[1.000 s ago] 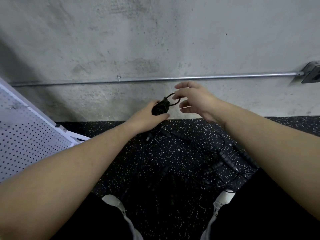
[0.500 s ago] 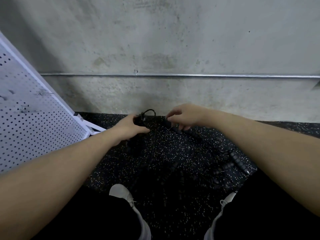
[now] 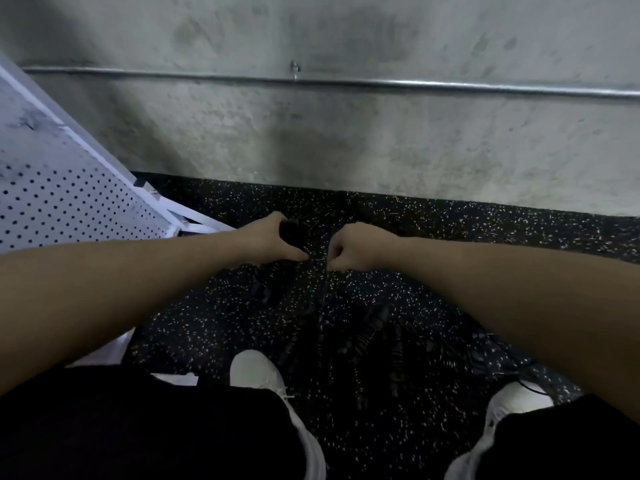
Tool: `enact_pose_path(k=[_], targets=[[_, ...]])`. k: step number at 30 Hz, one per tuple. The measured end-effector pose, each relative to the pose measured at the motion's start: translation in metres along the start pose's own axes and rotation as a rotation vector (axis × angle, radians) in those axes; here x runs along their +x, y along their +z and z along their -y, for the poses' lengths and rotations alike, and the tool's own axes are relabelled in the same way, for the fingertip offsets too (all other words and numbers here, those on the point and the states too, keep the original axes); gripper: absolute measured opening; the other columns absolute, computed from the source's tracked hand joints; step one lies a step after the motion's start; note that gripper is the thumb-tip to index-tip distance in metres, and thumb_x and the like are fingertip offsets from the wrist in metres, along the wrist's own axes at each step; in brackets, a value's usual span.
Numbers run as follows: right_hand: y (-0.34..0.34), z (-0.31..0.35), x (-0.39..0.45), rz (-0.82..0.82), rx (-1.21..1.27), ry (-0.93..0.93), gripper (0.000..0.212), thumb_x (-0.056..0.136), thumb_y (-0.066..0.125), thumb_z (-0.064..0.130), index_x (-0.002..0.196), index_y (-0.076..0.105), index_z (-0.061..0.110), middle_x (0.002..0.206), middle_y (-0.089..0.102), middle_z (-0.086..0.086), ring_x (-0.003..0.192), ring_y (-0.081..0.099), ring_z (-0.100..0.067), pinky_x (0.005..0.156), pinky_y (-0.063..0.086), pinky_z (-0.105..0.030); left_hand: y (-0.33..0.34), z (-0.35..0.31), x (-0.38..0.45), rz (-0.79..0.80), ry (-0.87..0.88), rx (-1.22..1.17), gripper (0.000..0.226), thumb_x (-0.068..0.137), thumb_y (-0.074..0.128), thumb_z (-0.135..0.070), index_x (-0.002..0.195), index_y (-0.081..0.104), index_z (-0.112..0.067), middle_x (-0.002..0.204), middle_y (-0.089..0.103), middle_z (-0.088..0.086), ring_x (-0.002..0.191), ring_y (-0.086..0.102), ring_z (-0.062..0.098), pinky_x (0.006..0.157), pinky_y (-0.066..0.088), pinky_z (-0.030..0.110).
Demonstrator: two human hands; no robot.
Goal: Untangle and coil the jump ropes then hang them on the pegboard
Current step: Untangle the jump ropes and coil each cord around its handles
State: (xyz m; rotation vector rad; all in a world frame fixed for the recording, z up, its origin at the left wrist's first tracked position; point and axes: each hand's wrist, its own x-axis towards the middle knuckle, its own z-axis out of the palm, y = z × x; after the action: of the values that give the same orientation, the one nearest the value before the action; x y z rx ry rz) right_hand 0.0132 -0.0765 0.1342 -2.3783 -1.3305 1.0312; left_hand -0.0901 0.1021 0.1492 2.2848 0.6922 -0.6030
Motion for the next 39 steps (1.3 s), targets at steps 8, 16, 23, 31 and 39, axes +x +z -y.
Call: enact_pose_path(k=[8, 16, 23, 31, 39], targets=[[0.076, -0.036, 0.077, 0.237, -0.042, 0.047, 0.026, 0.098, 0.060, 0.022, 0.124, 0.062, 0.020, 0.117, 0.064, 0.003, 0.109, 0.060, -0.019, 0.086, 0.049, -0.030, 0.048, 0.110, 0.049, 0.097, -0.123, -0.130, 0.094, 0.086, 0.079, -0.043, 0.159, 0.020, -0.030, 0.154, 0.045, 0.006, 0.117, 0.055, 0.022, 0.098, 0.046, 0.032], [0.127, -0.064, 0.111, 0.429, -0.387, -0.006, 0.042, 0.097, 0.056, 0.023, 0.137, 0.046, 0.030, 0.122, 0.058, 0.003, 0.115, 0.052, -0.022, 0.102, 0.041, -0.041, 0.091, 0.166, 0.074, 0.164, -0.293, -0.151, 0.094, 0.086, 0.078, -0.045, 0.156, 0.020, -0.026, 0.133, 0.054, 0.006, 0.102, 0.057, 0.022, 0.088, 0.050, 0.033], [0.118, -0.077, 0.103, 0.226, -0.158, 0.068, 0.022, 0.099, 0.058, 0.041, 0.116, 0.067, 0.030, 0.112, 0.066, 0.006, 0.100, 0.059, -0.015, 0.090, 0.050, -0.033, 0.100, 0.167, 0.081, 0.167, -0.250, -0.103, 0.093, 0.088, 0.076, -0.044, 0.159, 0.018, -0.027, 0.151, 0.041, 0.010, 0.123, 0.054, 0.025, 0.102, 0.047, 0.033], [0.052, -0.072, 0.067, -0.055, 0.164, 0.122, 0.034, 0.102, 0.055, 0.046, 0.125, 0.071, 0.027, 0.093, 0.074, 0.012, 0.050, 0.052, 0.004, 0.058, 0.041, -0.012, 0.054, 0.103, 0.078, 0.140, 0.031, 0.003, 0.070, 0.096, 0.069, -0.036, 0.155, 0.033, -0.026, 0.152, 0.042, 0.008, 0.117, 0.055, 0.018, 0.095, 0.042, 0.023], [-0.030, -0.041, 0.007, -0.390, 0.384, 0.079, 0.021, 0.097, 0.062, 0.047, 0.104, 0.074, 0.032, 0.075, 0.072, 0.010, 0.063, 0.068, -0.015, 0.063, 0.059, -0.038, 0.014, -0.011, 0.046, 0.182, 0.232, 0.125, 0.023, 0.107, 0.048, -0.033, 0.121, 0.061, -0.019, 0.116, 0.066, -0.001, 0.104, 0.062, 0.018, 0.077, 0.045, 0.025]])
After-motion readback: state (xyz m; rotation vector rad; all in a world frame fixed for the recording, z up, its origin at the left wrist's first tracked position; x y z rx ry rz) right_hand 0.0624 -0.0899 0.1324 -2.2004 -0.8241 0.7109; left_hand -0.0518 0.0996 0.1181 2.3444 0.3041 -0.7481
